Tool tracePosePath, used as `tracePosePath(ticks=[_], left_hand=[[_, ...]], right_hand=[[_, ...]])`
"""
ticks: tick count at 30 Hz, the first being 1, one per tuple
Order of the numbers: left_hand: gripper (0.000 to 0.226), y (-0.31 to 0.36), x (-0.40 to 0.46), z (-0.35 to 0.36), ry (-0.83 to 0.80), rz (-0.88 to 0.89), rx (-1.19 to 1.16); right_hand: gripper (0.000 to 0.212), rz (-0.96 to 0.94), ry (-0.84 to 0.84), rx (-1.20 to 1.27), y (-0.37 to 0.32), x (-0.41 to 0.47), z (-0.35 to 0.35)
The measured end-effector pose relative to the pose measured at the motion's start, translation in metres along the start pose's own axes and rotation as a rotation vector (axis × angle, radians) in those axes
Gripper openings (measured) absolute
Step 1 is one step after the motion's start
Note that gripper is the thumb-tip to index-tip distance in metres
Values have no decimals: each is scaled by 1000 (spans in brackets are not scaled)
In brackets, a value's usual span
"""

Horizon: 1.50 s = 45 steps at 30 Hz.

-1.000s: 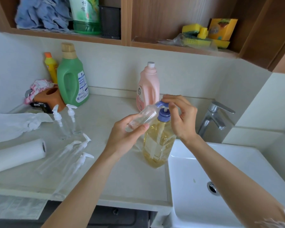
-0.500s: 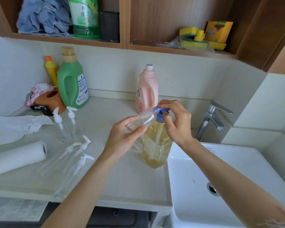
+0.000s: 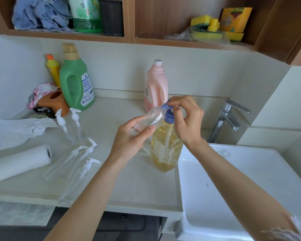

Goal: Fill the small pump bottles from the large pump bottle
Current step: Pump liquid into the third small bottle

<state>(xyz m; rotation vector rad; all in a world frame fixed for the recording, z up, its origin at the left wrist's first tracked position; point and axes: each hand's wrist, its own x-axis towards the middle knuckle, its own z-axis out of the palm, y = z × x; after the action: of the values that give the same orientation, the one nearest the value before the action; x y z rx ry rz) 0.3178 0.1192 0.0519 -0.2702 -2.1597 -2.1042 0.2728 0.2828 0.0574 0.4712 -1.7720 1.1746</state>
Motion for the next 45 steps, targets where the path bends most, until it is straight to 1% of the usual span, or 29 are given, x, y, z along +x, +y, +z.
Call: tracePosePath(ticks=[3,7,12,16,22,25,35,38,41,45], left_hand=[[20,-2,-1,0,15,-21,6],[20,0,0,1,1,-10,5],[22,2,2,-2,-16,42,45],[21,2,3,-2,0,84,76],[23,4,4,-3,-7,94,108],[23,2,4,-2,0,100,125],[19,-5,4,-4,9,44,148],[19,1,2,-3,15,38,151],[18,3,2,-4,14,34,144],[24,8,6,-4,5,49,143]], right_hand=[[29,-7,7,15,3,-3,1],[29,-30,-34,-30,-1,2,-3],[31,3,-131,-68,-1,13,-10],[31,-22,-156,-63,-3,14,-12],[32,0,-103,-41,1,11,-10],[32,-33,-74,-28,5,5,-8],[34,-46,-30,3,16,-12,0],[33,-27,-69,-9,9,-10,-3],[34,-23,-163,-18,4,0,-12],[42,-57,-275,-38,3,22,-24]])
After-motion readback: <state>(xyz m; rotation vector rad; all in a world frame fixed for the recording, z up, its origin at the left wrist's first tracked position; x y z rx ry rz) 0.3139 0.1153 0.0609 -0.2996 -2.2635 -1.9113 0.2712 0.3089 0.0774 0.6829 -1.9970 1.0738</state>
